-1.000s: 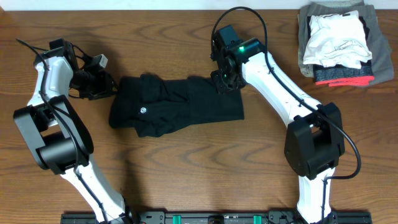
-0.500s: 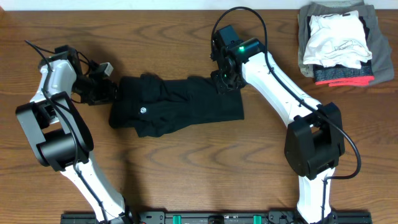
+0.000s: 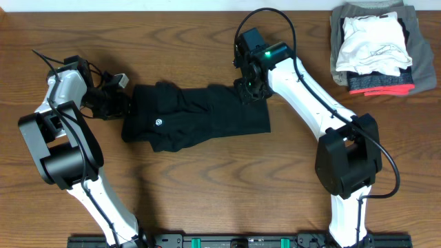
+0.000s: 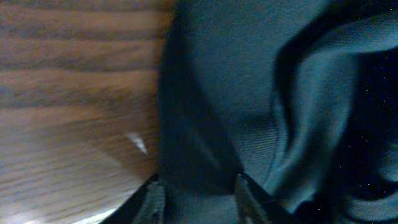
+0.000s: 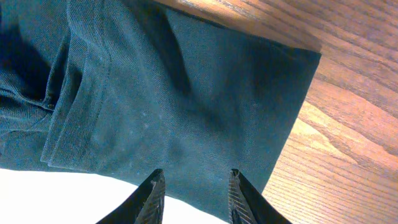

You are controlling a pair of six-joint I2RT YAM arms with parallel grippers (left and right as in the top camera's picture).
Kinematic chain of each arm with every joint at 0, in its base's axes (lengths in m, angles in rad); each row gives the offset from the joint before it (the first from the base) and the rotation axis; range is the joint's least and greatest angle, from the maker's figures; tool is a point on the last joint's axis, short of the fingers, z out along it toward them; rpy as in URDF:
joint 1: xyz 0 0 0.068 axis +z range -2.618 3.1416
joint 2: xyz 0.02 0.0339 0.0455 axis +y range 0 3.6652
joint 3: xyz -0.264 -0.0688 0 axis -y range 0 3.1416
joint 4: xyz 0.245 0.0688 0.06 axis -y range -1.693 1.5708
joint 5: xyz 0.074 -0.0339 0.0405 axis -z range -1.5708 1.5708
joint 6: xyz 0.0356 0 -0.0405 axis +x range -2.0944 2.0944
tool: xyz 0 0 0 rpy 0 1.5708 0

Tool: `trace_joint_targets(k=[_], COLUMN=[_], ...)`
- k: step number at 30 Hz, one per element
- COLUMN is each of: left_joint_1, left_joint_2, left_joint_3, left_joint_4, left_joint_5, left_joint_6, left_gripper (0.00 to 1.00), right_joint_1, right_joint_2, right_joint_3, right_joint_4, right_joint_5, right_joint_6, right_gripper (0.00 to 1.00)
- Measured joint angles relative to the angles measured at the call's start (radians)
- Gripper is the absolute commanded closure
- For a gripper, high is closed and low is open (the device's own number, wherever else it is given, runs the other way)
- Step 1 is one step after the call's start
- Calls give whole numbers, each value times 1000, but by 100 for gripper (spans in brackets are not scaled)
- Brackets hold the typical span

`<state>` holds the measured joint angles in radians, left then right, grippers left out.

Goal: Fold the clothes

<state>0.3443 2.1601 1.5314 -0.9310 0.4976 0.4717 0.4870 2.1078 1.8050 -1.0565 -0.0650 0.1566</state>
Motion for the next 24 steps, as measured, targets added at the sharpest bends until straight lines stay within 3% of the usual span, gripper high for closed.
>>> trace_joint_targets(k=[4,21,22,23,24], left_joint_1=[-5,47,54,59,63], left_joint_2=[0,-37,-56,-78,-107], left_joint_3=[0,-1,-1,-1,-1], left_joint_4=[-5,-14,-14,-14,-14], left_joint_5=[40,72,71,71,66], left_joint_6=[0,-95,-101,-105,-109], left_gripper=[94,94,94,94,94], right_joint_1=[-10,-60,-60,-60,-60], right_joint_2=[0,0,0,0,0], right_joint_3=[0,0,0,0,0], right_joint_4=[0,-41,-40,-39,-37], right_joint_5=[3,-8,-10,-10,-12], right_joint_6=[0,0,0,-3,-5], right_gripper=[68,72,77,92,99])
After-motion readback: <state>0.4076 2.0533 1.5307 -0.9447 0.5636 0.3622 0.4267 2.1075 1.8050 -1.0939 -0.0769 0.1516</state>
